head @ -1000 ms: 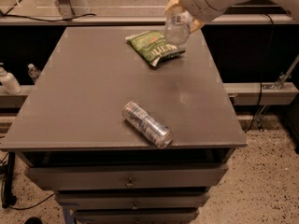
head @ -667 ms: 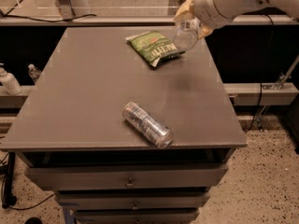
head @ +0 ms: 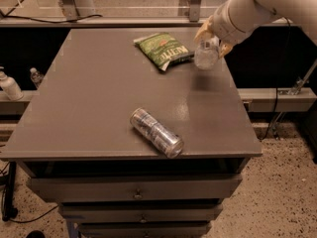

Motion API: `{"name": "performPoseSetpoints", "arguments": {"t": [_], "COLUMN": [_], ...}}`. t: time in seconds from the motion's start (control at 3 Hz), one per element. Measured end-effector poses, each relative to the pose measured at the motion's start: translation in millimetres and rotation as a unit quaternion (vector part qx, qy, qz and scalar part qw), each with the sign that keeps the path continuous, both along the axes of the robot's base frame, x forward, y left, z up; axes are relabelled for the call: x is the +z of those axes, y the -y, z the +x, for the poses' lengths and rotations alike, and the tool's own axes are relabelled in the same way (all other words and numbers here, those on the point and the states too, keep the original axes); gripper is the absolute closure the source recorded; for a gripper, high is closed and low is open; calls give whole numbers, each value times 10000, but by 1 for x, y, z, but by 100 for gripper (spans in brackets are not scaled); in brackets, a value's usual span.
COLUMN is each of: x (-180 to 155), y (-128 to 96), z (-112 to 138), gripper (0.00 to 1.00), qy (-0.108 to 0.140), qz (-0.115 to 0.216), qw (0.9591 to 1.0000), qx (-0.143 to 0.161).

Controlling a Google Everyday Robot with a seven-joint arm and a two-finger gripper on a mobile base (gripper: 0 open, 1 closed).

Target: Move blue plastic bottle near green jalapeno chip bag

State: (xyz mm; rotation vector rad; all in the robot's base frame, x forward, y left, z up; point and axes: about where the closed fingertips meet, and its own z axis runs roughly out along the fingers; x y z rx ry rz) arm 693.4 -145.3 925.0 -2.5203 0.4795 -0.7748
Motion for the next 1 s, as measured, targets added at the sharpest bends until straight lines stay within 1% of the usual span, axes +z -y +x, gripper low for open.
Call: {"name": "performPoseSetpoints", "arguments": {"t": [0.33,0.67,1.0], "x": [-22,-36,-47], "y": [9,10,5], "z": [6,12,20], "gripper": [100,100,100], "qy": [-279,-456,-651], "qz": [-185,-272,-272], "qw": [9994,9986,9973], "qx": [-20,36,192]}}
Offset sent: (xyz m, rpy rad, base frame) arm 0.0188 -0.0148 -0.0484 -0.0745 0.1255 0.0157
